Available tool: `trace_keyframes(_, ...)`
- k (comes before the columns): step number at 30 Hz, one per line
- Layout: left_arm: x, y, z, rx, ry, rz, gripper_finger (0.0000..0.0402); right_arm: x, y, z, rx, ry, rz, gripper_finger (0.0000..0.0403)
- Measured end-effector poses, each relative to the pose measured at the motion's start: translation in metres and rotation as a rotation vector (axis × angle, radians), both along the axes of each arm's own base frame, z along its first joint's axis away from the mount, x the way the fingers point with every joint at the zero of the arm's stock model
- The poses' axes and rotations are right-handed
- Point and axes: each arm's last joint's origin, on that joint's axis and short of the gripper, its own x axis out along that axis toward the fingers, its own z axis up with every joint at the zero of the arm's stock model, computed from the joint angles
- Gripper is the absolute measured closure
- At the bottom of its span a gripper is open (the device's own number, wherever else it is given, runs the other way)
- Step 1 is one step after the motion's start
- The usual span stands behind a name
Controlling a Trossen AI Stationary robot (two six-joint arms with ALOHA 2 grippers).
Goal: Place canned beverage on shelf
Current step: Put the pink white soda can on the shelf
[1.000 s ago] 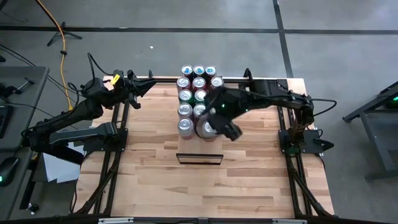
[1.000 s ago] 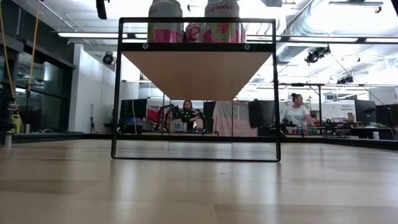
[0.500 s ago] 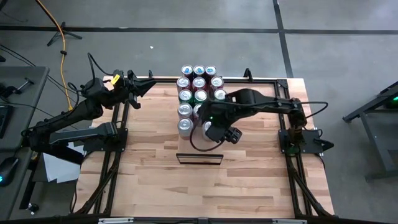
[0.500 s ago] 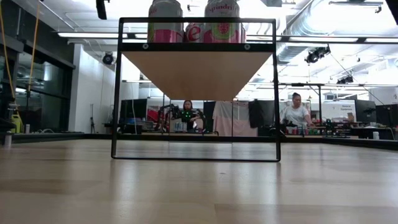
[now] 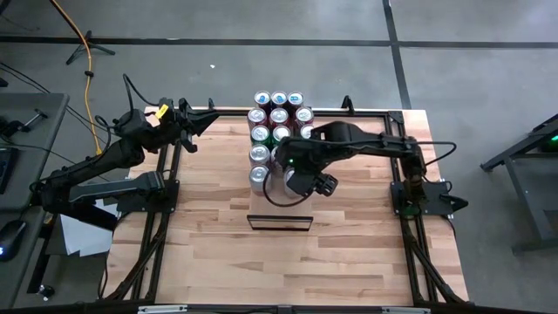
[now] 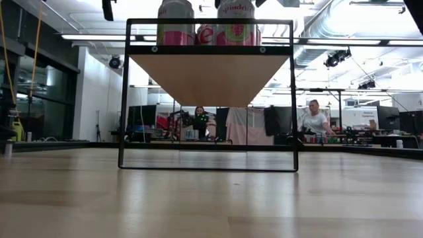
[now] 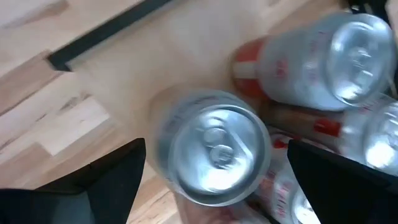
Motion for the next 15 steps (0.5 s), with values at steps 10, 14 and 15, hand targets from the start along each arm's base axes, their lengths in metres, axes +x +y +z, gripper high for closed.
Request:
trace_keyframes(10, 0.0, 0.0, 0.0, -0.001, 0.001, 0.0, 0.0402, 0.005, 0.001, -0.016, -0.007, 0.064, 0.032, 0.0026)
trace_keyframes(14, 0.0, 0.0, 0.0, -0.001, 0.0, 0.0, 0.0401, 0.006, 0.0, -0.019, -0.025, 0.068, 0.027, 0.004)
trace_keyframes(15, 0.0, 0.0, 0.0, -0.001, 0.0, 0.0, 0.0401, 0.006, 0.0, -0.019, -0.028, 0.068, 0.026, 0.0046)
